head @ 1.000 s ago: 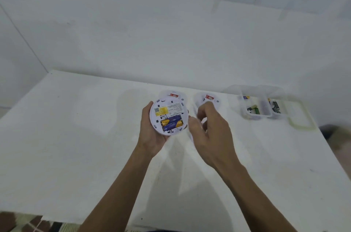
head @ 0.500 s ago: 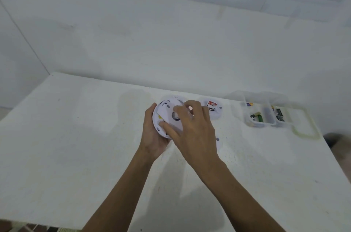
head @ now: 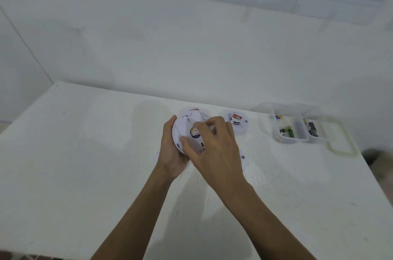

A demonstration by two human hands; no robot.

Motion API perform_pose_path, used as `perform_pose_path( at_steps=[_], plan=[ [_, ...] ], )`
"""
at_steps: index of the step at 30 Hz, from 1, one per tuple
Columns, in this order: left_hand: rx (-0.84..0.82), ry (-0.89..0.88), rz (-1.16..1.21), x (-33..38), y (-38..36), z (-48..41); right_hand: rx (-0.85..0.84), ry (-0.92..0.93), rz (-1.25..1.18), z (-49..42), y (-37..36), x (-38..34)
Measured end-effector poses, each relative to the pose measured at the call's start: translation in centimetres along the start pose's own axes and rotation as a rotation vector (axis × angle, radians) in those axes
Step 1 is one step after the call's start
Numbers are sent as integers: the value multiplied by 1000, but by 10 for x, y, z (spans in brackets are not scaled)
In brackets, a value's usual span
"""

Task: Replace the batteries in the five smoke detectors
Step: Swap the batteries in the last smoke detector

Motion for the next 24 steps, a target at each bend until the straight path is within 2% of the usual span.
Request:
perform_pose_path(
  at_steps=[5, 16, 21, 24],
  plan=[
    [-28, -43, 1, 5, -1, 1, 23, 8, 29, 1, -2, 1],
    [-77, -84, -62, 5, 3, -6, 11, -102, 74, 4, -10, -4],
    [-141, -146, -61, 6, -2, -9, 49, -73, 20, 3, -13, -2],
    [-118, -140, -46, 8, -3, -7, -24, -95, -46, 2, -13, -2]
  ],
)
Point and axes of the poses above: each hand's wrist, its own z-axis away from the middle knuckle, its own y-axis out of the back of the hand, x = y × z, the point moved 4 cm from there along -z, towards the middle knuckle, and after that the axes turned 4 degrees about -z, right-handed, at the moved point
